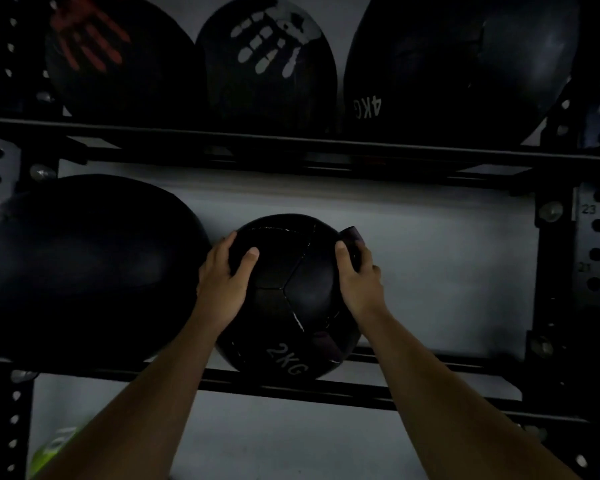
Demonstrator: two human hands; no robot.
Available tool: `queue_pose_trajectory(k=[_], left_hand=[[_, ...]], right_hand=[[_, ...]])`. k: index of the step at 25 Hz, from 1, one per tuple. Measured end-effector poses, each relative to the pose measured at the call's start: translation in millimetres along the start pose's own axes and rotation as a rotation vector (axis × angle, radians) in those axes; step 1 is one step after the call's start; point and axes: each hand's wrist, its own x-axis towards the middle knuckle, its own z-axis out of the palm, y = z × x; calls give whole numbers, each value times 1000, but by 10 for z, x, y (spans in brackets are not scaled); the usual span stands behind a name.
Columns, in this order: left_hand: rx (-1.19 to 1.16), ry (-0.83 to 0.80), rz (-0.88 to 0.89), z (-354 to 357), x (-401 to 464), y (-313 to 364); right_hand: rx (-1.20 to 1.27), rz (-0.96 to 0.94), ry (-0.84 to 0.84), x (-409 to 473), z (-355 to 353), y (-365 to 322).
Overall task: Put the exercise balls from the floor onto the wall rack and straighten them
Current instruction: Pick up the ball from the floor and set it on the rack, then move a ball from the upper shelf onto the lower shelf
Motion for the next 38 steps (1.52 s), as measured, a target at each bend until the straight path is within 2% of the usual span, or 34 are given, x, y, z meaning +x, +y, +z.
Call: queue_pose_trajectory(k=[6,10,12,19,24,30,34,38], left_hand=[[223,-48,-69,-99,-112,346],[338,-49,169,-113,-144,750],[352,-82,244,-3,-161,1036],[282,-141,378,667,-300,1978],[245,-69,429,1083,-343,2463],[196,62,454,1138,80,2918],[80,179,388,1053,555,3238],[-79,161,244,1146,1058,3517]], right_hand=[[-171,-35,-35,-129,-203,-195],[-218,-114,-82,-93,-568,-406],[-232,-154,-51,-61,-837,-545],[-267,-291,111,4,-2001,-1010],[-236,-375,161,100,-2691,-1115],[-188,-488,307,615,-3059,-1522],[-201,-489,403,1141,-3190,-1949],[-115,-422,421,1699,-3254,-2113]])
